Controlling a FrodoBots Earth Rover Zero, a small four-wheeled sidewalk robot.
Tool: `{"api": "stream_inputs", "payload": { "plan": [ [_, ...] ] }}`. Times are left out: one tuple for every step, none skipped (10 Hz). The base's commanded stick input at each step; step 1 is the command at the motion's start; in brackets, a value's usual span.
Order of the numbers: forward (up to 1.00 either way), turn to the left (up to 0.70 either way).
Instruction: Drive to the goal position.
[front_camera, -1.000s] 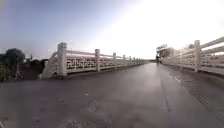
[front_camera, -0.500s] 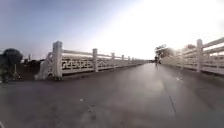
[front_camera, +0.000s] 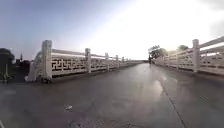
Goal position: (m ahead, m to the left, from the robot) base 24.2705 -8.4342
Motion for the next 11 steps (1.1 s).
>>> {"api": "stream_inputs", "payload": {
  "plan": [
    [0.45, 0.0],
    [0.45, 0.0],
    [0.45, 0.0],
    [0.45, 0.0],
    [0.45, 0.0],
    [0.45, 0.0],
    [0.45, 0.0],
    [0.45, 0.0],
    [0.45, 0.0],
    [0.45, 0.0],
    [0.45, 0.0]
  ]
}}
